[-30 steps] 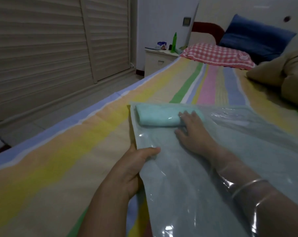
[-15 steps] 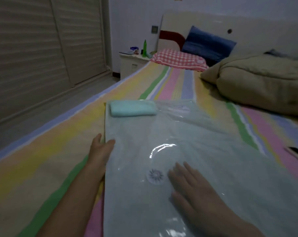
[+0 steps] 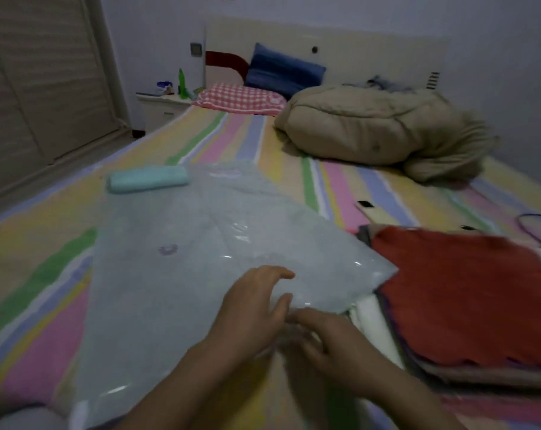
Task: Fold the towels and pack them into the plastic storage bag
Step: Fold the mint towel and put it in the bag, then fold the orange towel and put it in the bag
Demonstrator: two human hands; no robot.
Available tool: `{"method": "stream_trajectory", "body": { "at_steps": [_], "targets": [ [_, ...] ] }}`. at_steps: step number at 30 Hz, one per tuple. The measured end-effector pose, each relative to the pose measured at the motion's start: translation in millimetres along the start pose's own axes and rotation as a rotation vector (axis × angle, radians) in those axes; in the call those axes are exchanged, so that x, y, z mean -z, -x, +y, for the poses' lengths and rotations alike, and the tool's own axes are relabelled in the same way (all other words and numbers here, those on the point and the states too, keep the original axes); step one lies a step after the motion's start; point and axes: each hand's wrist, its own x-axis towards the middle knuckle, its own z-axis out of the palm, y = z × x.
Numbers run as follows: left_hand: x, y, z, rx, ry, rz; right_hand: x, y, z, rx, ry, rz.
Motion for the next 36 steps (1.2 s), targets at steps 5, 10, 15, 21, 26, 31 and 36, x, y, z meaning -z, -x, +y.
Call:
{"method": "stream_trajectory", "body": {
  "at_steps": [5,10,15,21,26,31,36],
  "targets": [
    [-71,-14,25,-0.195,-0.195,-0.104,67,61,51,-0.169,-0.031,0.333],
    [-84,-1,21,-0.030,-0.579,-0.182,109,109,97,-0.209,0.257,0.426],
    [-71,-4,63,0.250,-0.886,-0.193,149,153,148,-0.292,0.387,0.433],
    [-134,-12,156,-0.229,-0.348,0.175,185,207,194,-0.325,0.445,0.396],
    [-178,-24,197,-0.414,-0.125,-0.034,201,242,209,-0.317,0.438,0.355],
    [-195,-28,192,-0.314,-0.059,-0.061,210,257,215,-0.339,0.455,0.381],
    [-195,-30,189,-0.177,0.062,-0.043,213,261,222,-0.357,0.297,0.447]
  ]
}}
